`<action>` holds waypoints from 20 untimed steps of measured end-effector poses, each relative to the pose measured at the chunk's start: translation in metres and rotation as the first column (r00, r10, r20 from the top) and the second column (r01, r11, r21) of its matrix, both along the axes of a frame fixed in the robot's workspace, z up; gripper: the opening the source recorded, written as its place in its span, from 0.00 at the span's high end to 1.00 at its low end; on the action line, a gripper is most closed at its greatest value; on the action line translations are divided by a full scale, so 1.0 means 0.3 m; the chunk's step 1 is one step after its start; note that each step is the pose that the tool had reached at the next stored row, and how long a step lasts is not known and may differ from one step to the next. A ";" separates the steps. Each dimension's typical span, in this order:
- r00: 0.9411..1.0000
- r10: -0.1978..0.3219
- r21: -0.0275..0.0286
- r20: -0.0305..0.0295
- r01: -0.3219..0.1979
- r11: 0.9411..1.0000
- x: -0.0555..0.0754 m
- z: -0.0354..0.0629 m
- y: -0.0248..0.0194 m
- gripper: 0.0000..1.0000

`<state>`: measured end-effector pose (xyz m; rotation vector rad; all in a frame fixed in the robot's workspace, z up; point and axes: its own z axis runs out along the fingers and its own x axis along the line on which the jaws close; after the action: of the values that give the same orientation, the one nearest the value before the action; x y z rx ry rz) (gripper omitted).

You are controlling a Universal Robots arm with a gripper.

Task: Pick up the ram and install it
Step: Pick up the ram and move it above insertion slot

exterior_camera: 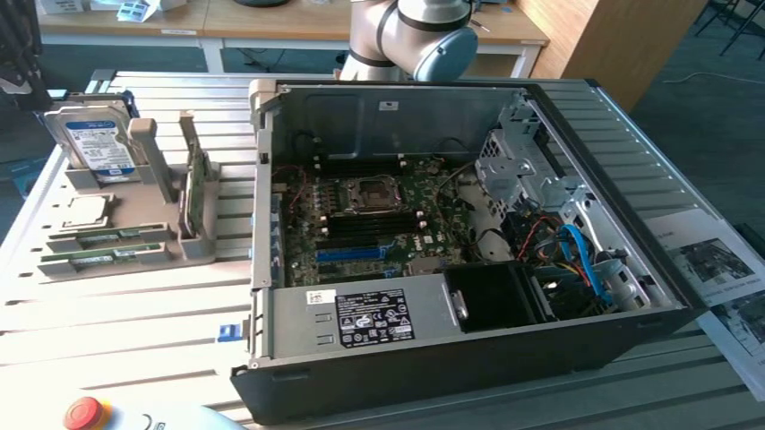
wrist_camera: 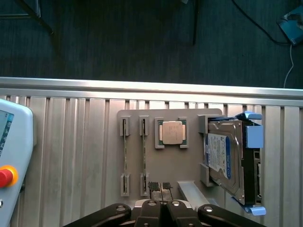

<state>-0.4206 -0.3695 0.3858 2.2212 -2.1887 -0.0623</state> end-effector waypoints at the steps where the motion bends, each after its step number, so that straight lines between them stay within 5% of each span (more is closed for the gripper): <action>1: 1.000 0.000 0.000 0.000 0.000 1.000 0.000 0.000 -0.003 0.90; 14: 1.000 0.000 0.000 0.000 0.000 1.000 0.000 0.000 -0.036 0.90; 20: 1.000 0.000 0.000 0.000 0.000 1.000 0.000 -0.001 -0.037 0.90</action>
<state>-0.4206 -0.3806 0.3855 2.2212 -2.1888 -0.0622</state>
